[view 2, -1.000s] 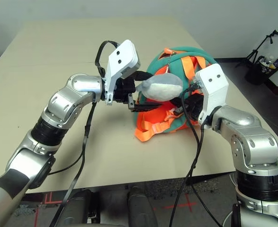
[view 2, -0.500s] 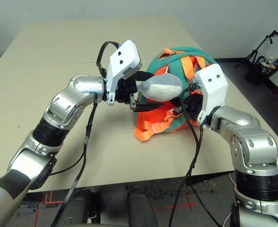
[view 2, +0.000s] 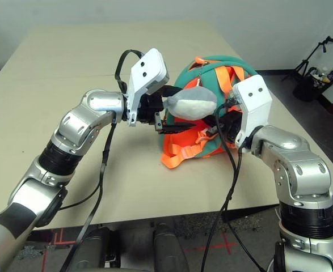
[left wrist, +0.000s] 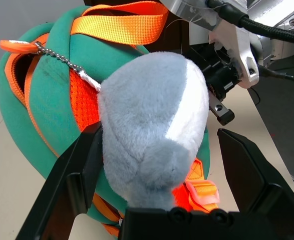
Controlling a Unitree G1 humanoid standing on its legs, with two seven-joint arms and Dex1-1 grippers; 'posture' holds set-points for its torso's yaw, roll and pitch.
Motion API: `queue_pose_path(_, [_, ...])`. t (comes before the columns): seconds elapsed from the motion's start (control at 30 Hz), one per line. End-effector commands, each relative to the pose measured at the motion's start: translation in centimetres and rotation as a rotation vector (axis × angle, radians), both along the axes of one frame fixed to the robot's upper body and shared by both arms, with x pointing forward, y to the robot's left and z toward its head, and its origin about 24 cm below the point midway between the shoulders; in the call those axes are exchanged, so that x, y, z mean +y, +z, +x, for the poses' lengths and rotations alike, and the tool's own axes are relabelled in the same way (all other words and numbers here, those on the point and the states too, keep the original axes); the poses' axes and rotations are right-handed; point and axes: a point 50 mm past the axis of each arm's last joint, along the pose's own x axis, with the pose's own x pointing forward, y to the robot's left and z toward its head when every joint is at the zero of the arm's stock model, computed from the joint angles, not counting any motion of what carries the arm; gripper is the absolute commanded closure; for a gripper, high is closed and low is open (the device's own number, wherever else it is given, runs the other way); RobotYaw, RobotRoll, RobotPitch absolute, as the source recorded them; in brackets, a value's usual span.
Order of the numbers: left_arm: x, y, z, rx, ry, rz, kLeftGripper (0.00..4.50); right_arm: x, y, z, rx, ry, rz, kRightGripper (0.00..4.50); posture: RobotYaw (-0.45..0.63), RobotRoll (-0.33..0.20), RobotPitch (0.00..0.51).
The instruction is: Put the pencil case into the backpack and zip it.
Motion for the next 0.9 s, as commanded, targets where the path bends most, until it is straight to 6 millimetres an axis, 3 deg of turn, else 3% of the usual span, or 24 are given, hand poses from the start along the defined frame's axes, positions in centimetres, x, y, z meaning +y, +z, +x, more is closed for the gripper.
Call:
queue_pose_path(0.03, [0.0,0.0,0.3,-0.002,0.013,-0.001,0.0,0.7,-0.1,0.1,-0.002,0.035,-0.002,4.4,-0.03,0.0,0.084])
queue_pose_path(0.27, [0.0,0.0,0.3,0.009,0.011,0.0,0.0,0.7,-0.1,0.1,-0.003,0.035,0.001,4.4,-0.04,0.0,0.085])
queue_pose_path(0.4, [0.0,0.0,0.2,0.012,0.006,0.002,0.86,0.7,-0.1,0.1,-0.005,0.034,0.002,4.4,-0.04,0.0,0.084])
queue_pose_path(0.7, [0.3,0.3,0.3,0.006,0.01,-0.007,3.84,0.8,-0.1,0.1,-0.006,0.031,0.002,4.4,-0.04,0.0,0.083])
queue_pose_path(0.8, [1.7,0.9,0.6,0.009,0.049,-0.03,4.34,0.7,-0.1,0.1,-0.005,0.028,0.002,4.4,-0.04,0.0,0.082])
queue_pose_path(0.9, [3.9,1.2,1.1,0.048,0.115,-0.047,4.35,0.6,-0.2,0.0,-0.002,0.024,0.0,4.4,-0.03,0.0,0.086])
